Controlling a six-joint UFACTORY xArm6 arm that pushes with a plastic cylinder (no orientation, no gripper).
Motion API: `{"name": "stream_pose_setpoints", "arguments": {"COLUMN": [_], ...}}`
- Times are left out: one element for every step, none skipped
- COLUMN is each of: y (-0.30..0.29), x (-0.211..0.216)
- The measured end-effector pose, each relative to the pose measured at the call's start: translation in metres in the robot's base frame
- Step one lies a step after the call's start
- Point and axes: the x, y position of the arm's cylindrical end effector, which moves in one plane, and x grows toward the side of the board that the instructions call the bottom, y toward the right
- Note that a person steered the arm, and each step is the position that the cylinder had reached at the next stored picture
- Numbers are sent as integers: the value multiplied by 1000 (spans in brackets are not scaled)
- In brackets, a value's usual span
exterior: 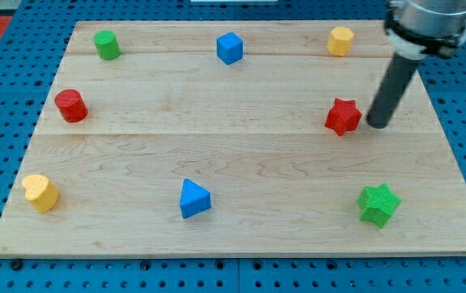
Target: Move the red star diagonally bottom right to the blue cube
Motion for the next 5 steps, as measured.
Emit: {"name": "stream_pose_setpoints", "arguments": {"y": [-68, -103, -88, -88, -87], "x": [0, -9, -36, -53, -60]}}
